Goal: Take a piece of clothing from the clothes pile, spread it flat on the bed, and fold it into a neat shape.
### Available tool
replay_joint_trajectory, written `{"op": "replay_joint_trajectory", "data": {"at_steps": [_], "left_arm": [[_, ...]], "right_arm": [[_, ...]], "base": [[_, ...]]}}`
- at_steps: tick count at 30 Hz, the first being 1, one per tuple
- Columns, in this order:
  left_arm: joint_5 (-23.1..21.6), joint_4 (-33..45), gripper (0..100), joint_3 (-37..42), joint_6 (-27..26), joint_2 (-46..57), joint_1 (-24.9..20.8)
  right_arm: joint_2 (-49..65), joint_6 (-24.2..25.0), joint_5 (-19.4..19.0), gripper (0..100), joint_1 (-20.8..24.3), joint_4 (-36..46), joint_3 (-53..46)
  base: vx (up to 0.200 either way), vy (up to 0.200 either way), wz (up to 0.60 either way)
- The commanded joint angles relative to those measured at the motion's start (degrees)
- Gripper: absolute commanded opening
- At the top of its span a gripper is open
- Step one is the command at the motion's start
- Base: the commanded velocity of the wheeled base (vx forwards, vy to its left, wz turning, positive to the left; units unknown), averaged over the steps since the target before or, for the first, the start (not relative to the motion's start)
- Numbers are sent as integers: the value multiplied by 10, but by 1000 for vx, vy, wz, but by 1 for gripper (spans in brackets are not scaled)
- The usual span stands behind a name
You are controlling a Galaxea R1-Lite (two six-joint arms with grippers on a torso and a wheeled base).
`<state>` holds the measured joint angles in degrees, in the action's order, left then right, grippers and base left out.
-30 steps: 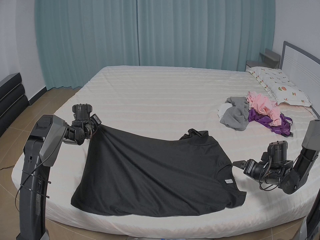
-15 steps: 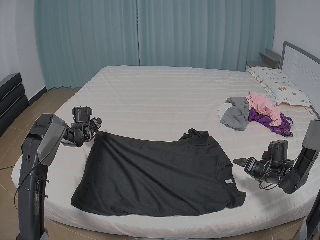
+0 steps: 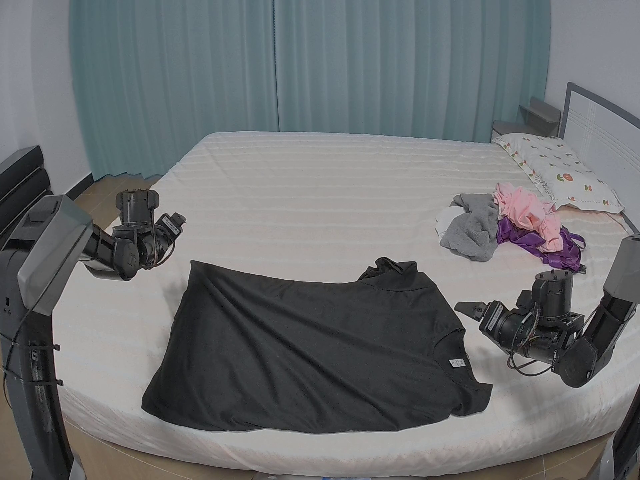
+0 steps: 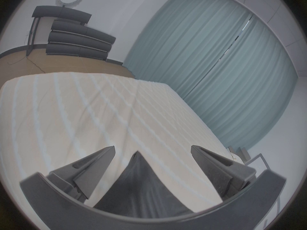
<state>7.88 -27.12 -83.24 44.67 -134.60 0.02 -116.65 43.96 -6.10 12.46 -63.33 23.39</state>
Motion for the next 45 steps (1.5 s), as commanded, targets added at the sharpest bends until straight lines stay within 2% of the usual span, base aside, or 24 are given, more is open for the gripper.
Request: {"op": "replay_joint_trajectory", "data": {"at_steps": [1,5,6,8,9,13,16,18,23,31,37,45], "left_arm": [[-34,-1,100,120,24,111,-1],[-54,-3,100,200,31,159,-6],[-68,-7,100,229,40,174,-7],[-77,-12,100,247,50,182,-7],[-82,-22,100,276,67,193,-7],[-85,-55,100,337,86,195,-14],[-97,-96,100,379,107,191,-26],[-105,-116,100,393,124,189,-33],[-110,-165,100,416,176,163,-51],[-112,-230,100,449,184,125,-55],[-111,-243,100,453,184,115,-54],[-111,-243,100,454,184,110,-53]], "right_arm": [[11,4,2,100,19,10,46],[12,4,2,100,22,51,94],[12,5,0,100,24,83,121],[9,7,0,100,28,106,140],[2,19,0,100,42,139,171],[-27,70,-1,100,71,160,217],[-73,77,5,100,90,167,256],[-93,76,6,100,96,181,284],[-161,81,6,100,100,274,401],[-240,75,21,100,76,339,519],[-283,16,21,100,31,363,618],[-292,-58,18,100,8,362,652]], "base": [[0,0,0],[0,0,0],[0,0,0],[0,0,0],[0,0,0],[0,0,0],[0,0,0],[0,0,0],[0,0,0],[0,0,0],[0,0,0],[0,0,0]]}}
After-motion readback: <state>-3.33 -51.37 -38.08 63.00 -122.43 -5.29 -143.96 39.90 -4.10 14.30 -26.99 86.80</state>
